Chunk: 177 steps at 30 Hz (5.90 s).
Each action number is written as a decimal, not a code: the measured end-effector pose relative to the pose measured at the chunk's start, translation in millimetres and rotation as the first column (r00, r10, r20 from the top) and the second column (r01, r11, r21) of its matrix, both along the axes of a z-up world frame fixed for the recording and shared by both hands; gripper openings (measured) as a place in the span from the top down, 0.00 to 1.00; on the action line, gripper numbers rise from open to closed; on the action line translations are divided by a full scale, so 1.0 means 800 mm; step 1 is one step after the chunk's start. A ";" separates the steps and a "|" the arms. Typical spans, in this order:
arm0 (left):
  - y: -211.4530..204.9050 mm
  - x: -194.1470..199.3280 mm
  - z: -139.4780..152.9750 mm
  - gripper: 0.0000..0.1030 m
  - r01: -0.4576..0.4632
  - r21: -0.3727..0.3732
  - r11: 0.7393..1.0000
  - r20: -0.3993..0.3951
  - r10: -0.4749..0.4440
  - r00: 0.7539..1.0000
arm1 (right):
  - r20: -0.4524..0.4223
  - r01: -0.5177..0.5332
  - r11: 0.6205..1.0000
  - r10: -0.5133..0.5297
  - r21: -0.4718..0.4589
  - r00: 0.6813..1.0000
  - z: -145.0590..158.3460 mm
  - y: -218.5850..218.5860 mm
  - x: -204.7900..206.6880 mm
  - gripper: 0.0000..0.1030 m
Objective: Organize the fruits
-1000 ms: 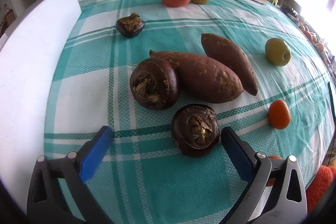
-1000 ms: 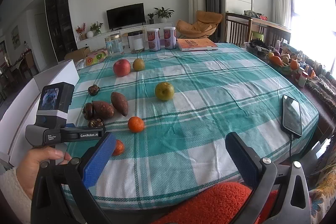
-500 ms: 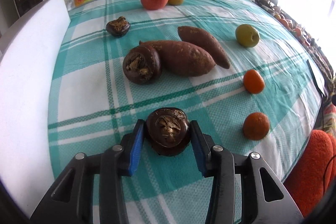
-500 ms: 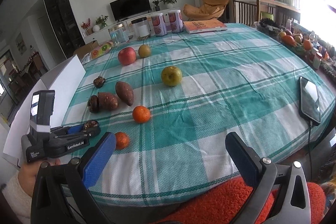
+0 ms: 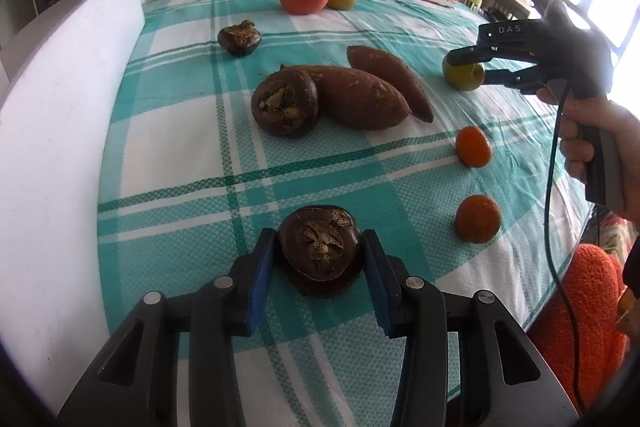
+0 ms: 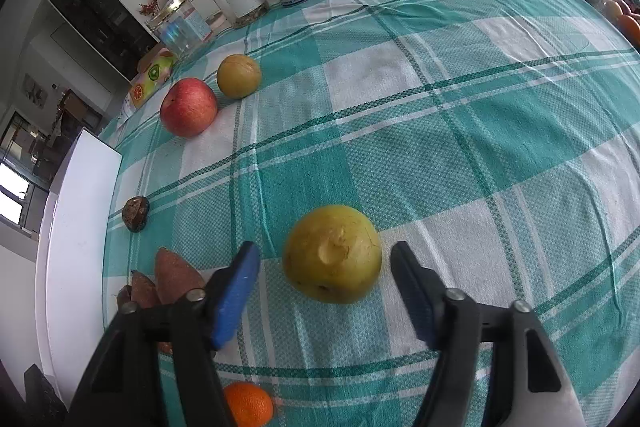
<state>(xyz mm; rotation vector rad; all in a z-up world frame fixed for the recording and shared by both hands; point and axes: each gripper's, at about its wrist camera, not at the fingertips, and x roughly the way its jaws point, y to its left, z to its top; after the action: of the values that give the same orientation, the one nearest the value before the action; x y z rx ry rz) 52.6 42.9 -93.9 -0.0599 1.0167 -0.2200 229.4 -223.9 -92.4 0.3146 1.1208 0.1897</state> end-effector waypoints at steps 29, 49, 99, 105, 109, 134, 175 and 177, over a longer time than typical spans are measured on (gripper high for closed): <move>0.248 -0.129 0.094 0.56 -0.412 0.058 0.909 0.027 0.411 0.911 | 0.154 -0.779 0.625 0.766 0.047 0.624 0.104 0.430 -0.258 0.50; 0.027 -0.057 0.128 0.07 -0.020 -0.102 0.995 0.204 0.041 0.978 | 0.395 -0.144 0.956 0.239 -0.255 0.887 0.153 0.128 -0.204 0.21; -0.008 0.033 -0.020 0.01 -0.135 0.146 0.980 0.102 0.121 0.987 | 0.174 0.264 0.941 -0.229 -0.213 0.958 -0.013 -0.044 -0.118 0.17; -0.008 0.033 -0.020 0.01 -0.135 0.145 0.980 0.102 0.121 0.987 | 0.168 0.254 0.941 -0.220 -0.225 0.961 -0.014 -0.040 -0.117 0.13; -0.008 0.033 -0.020 0.01 -0.135 0.145 0.980 0.102 0.121 0.987 | 0.167 0.253 0.940 -0.217 -0.231 0.962 -0.015 -0.038 -0.116 0.12; -0.008 0.033 -0.020 0.01 -0.134 0.145 0.980 0.102 0.120 0.987 | 0.406 0.279 0.953 -0.210 -0.118 0.889 0.039 -0.037 -0.158 0.13; -0.001 0.078 -0.001 0.08 -0.154 0.091 0.984 0.108 0.144 0.984 | 0.438 0.257 0.960 -0.185 -0.111 0.880 0.047 -0.032 -0.168 0.13; 0.000 0.088 -0.001 0.15 -0.151 0.064 0.986 0.108 0.143 0.984 | 0.436 0.259 0.960 -0.191 -0.103 0.880 0.046 -0.034 -0.168 0.13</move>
<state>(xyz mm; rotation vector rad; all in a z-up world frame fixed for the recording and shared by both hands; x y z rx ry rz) 123.4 42.8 -94.4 -0.0573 0.9125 -0.0507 94.9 -251.4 -55.4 0.2437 0.6550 -0.0416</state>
